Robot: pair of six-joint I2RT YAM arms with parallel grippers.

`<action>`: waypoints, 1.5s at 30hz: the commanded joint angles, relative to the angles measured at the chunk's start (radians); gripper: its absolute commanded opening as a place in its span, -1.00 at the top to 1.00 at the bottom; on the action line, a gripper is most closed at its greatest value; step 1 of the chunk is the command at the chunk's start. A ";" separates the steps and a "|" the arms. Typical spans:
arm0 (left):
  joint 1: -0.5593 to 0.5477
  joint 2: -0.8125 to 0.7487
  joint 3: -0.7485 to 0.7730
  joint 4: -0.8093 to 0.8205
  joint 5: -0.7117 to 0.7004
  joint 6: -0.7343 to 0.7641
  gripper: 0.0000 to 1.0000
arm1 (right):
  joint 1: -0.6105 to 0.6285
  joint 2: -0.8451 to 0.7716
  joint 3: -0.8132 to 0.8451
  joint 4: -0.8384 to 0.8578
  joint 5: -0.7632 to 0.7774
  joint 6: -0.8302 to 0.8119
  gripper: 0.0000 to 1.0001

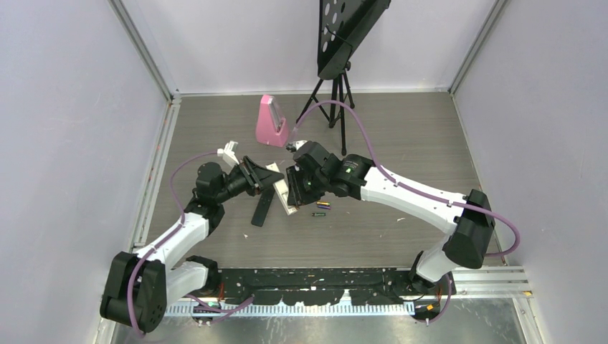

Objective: Load the batteries into the remote control

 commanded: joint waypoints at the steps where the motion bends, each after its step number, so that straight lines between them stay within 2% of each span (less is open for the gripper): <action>1: 0.003 -0.014 0.017 0.118 0.025 -0.091 1.00 | 0.003 -0.011 0.030 0.031 0.041 0.049 0.27; 4: 0.002 -0.029 0.001 0.164 0.016 -0.143 1.00 | 0.000 -0.045 0.018 0.071 0.023 0.083 0.07; 10: 0.003 -0.077 -0.011 0.147 -0.023 -0.200 1.00 | -0.002 -0.155 -0.037 0.180 0.046 0.145 -0.23; 14: 0.001 -0.107 -0.030 0.170 -0.077 -0.305 1.00 | -0.006 -0.252 -0.123 0.304 0.134 0.223 -0.44; 20: 0.002 -0.155 -0.025 0.196 -0.167 -0.463 1.00 | -0.006 -0.400 -0.264 0.527 0.196 0.339 -0.50; 26: 0.001 -0.192 -0.026 0.207 -0.247 -0.648 1.00 | -0.006 -0.471 -0.416 0.741 0.228 0.492 -0.54; 33: 0.001 -0.285 0.003 0.046 -0.292 -0.617 1.00 | -0.006 -0.479 -0.526 0.954 0.203 0.577 -0.64; 42: 0.001 -0.279 -0.001 -0.001 -0.279 -0.591 1.00 | -0.007 -0.442 -0.534 0.995 0.175 0.606 -0.64; 45: 0.001 -0.279 -0.003 -0.005 -0.281 -0.591 1.00 | -0.006 -0.434 -0.542 1.004 0.162 0.616 -0.53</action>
